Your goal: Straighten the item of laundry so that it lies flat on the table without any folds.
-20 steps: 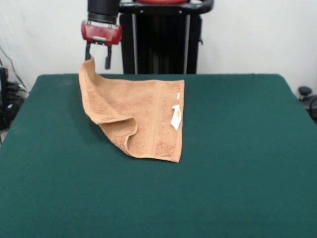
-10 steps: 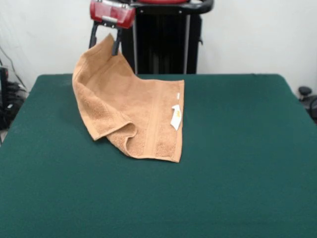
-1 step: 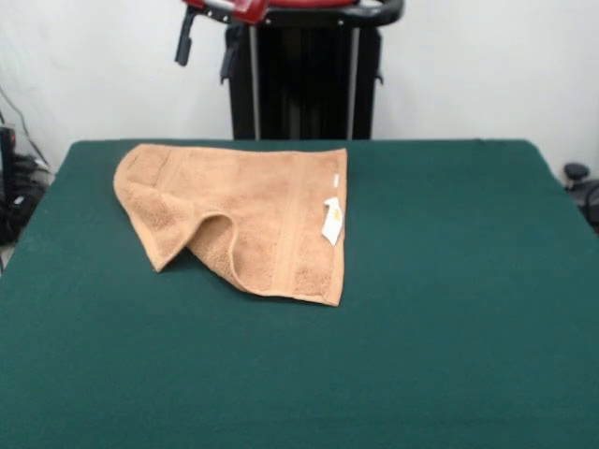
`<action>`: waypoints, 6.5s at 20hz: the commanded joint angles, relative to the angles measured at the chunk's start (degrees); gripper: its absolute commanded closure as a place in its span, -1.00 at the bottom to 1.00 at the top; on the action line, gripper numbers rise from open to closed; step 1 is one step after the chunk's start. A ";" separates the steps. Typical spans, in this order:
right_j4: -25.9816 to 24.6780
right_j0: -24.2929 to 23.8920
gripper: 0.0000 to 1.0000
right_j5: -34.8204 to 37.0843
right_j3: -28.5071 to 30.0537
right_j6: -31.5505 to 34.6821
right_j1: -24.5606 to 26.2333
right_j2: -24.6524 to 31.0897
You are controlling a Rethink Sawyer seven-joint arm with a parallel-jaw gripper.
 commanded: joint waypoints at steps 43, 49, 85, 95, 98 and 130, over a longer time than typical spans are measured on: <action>-3.24 -7.21 -1.00 30.61 -34.36 -10.41 18.16 23.99; -5.43 -13.22 -1.00 37.17 -34.86 -12.83 22.04 33.57; -12.32 -11.07 -1.00 41.91 -34.21 4.45 22.27 24.73; -11.03 -9.99 -1.00 40.13 -31.82 5.49 22.26 23.94; -11.09 -10.15 -1.00 38.74 -32.15 5.76 23.98 24.17; -12.24 -6.92 1.00 21.27 -33.75 9.19 32.68 16.18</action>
